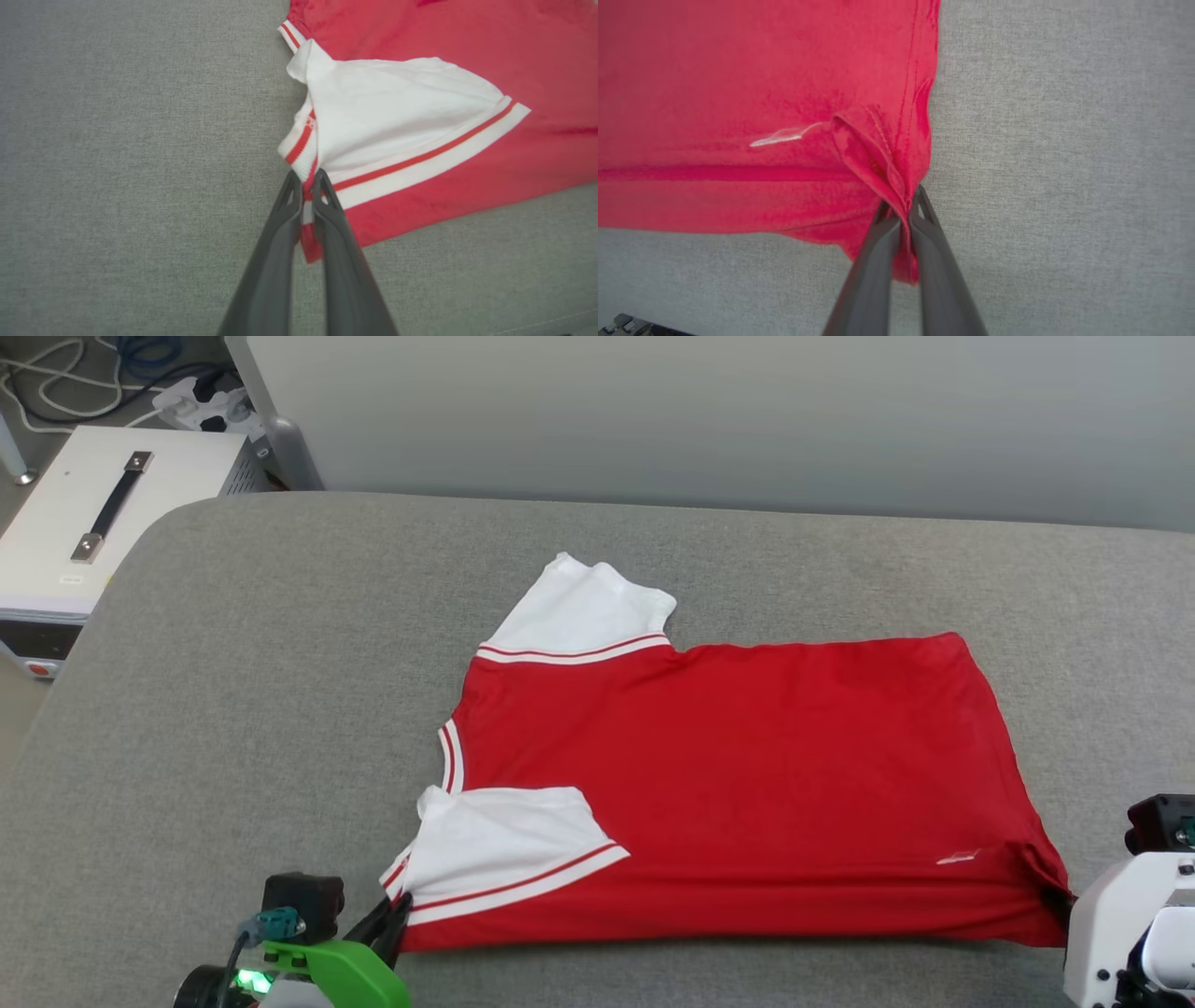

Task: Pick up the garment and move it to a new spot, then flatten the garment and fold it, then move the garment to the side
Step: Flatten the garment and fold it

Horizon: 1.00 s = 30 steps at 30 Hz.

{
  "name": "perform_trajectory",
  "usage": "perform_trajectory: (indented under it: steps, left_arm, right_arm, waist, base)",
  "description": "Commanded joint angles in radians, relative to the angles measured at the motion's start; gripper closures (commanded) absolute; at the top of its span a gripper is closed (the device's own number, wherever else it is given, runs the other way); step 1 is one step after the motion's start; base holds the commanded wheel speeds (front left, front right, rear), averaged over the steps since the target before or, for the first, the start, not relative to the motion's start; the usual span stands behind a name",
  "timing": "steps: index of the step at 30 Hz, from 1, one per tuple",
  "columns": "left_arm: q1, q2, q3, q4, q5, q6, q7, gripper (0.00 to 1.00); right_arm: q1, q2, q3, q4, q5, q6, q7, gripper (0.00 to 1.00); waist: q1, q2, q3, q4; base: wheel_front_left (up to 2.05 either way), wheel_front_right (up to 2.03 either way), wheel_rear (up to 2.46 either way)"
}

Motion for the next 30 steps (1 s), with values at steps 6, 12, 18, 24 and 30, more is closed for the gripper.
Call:
perform_trajectory:
  steps: [6, 12, 18, 24, 30]
  left_arm:
    - [0.063, 0.035, -0.008, -0.061, -0.016, 0.022, 0.032, 1.00]
    - [0.052, 0.014, -0.031, -0.043, -0.007, 0.020, 0.037, 1.00]
    - [0.021, -0.017, -0.055, 0.027, -0.004, -0.008, 0.034, 1.00]
    - [-0.001, -0.036, -0.068, 0.093, -0.005, -0.029, 0.026, 1.00]
    - [-0.013, -0.050, -0.074, 0.133, -0.012, -0.045, 0.021, 1.00]
  right_arm:
    - [0.081, -0.030, -0.028, -0.080, 0.033, -0.002, 0.102, 1.00]
    - [0.115, -0.010, -0.039, -0.097, 0.015, -0.002, 0.128, 1.00]
    - [0.099, 0.010, -0.025, -0.065, -0.001, -0.002, 0.101, 1.00]
    - [0.070, 0.010, -0.002, -0.011, -0.013, -0.002, 0.060, 1.00]
    - [0.052, 0.003, 0.014, 0.030, -0.014, -0.002, 0.035, 1.00]
  waist:
    - [0.0000, 0.0000, 0.004, -0.009]
    - [0.0000, 0.0000, 0.024, -0.013]
    - [0.0000, 0.0000, 0.048, -0.018]
    - [0.0000, 0.0000, 0.065, -0.017]
    - [0.0000, 0.0000, 0.063, -0.012]
  base:
    - [0.00, 0.00, 0.00]
    - [0.00, 0.00, 0.00]
    - [0.00, 0.00, 0.00]
    - [0.00, 0.00, 0.00]
    - [0.00, 0.00, 0.00]
